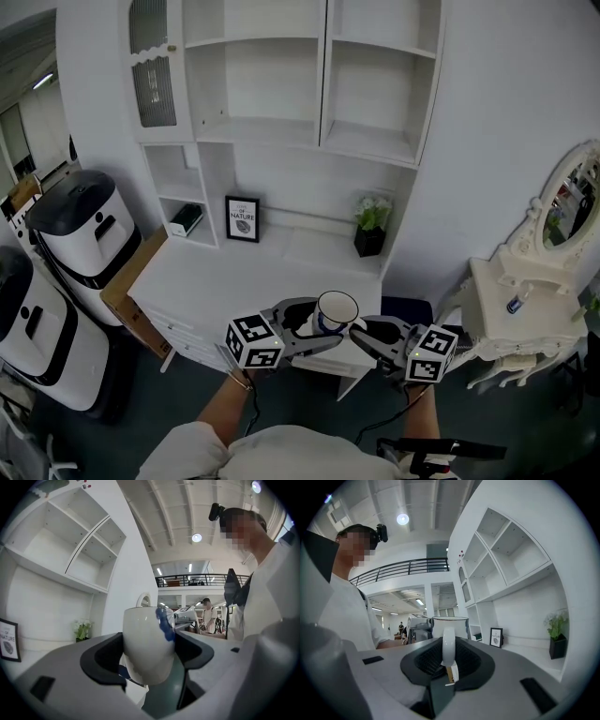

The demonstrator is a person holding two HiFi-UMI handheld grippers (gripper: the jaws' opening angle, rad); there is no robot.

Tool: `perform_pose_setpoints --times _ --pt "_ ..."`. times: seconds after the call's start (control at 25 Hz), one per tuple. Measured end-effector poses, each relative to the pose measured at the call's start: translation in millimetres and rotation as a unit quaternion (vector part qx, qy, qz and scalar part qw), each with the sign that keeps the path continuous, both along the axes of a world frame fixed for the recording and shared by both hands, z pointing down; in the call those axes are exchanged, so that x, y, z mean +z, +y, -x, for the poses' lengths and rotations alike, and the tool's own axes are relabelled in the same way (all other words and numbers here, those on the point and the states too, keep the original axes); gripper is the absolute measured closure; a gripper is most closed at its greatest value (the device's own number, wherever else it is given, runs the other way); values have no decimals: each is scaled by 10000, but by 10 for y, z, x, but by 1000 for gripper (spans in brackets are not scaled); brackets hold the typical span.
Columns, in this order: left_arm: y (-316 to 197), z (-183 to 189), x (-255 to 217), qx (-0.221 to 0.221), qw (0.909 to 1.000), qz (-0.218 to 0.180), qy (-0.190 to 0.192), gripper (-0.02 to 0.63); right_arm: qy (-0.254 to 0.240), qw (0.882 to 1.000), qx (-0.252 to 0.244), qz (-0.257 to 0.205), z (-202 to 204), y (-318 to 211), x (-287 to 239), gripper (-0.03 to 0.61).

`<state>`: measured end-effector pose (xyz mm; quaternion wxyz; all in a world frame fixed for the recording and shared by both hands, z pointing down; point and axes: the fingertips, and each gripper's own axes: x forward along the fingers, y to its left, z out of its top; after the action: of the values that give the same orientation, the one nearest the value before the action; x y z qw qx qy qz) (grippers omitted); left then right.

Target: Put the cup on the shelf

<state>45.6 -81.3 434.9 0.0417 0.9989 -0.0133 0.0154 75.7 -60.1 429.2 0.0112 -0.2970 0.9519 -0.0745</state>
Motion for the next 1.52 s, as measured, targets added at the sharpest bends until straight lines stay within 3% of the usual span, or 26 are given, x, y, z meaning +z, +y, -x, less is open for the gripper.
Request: perform_pose_setpoints --times 0.56,0.8,1.24,1.52 --pt "-549 -167 156 100 9997 210 -50 262 203 9995 146 203 -156 -550 128 500" --pt "-766 -276 258 -59 9995 307 -109 262 147 9994 17 311 -273 -777 226 500" --pt "-1458 -462 -246 -357 9992 -177 25 262 33 9997 -190 -144 -468 -1474 -249 500" --pt "-1637 -594 -240 -297 9993 -219 103 262 99 9997 -82 -216 -592 -1650 -243 500"
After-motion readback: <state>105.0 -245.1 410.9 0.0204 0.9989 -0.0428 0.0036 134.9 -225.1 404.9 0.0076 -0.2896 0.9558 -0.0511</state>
